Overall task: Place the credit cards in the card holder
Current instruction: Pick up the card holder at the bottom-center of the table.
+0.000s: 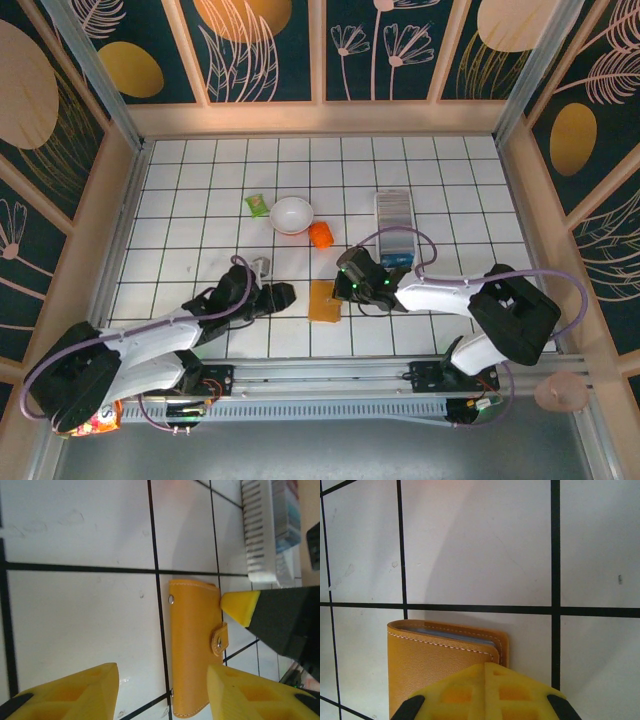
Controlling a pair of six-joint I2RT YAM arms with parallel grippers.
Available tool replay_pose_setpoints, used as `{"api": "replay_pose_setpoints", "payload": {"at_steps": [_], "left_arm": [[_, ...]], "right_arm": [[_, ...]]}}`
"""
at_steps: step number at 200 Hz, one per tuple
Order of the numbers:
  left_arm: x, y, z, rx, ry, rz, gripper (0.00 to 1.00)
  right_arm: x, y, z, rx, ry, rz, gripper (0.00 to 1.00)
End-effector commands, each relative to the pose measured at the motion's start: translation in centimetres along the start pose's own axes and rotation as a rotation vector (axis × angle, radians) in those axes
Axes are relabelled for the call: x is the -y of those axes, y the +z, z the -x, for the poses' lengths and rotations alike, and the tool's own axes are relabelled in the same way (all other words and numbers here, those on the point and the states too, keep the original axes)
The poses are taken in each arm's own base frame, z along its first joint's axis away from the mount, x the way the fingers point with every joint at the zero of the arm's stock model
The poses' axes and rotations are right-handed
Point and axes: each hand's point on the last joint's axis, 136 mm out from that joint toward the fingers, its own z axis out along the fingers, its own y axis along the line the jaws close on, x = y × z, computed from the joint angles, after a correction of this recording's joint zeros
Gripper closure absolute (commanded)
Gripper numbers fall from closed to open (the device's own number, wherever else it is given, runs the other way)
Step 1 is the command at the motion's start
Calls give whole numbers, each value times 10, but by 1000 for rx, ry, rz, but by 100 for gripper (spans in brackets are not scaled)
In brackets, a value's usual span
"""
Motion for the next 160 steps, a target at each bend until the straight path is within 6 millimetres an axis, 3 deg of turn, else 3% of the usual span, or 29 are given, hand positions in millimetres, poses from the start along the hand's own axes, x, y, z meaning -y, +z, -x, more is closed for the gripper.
{"api": "replay_pose_setpoints", "payload": {"at_steps": [1,46,88,120,160], "left_arm": [[26,9,1,-15,39,-61,51],[44,27,-16,-78,66,-92,53],[50,44,-30,-137,70,-88,56],[44,50,-33,-145,54,-71,61],[65,53,-38,-175,13,-195,70]], "right_arm": [[12,4,-5,10,30,-38,100],[32,6,-14,8,62,-81,100],[33,8,-15,11,66,-72,100],[34,7,-14,19,66,-71,100],[35,3,-13,36,75,-58,100]]}}
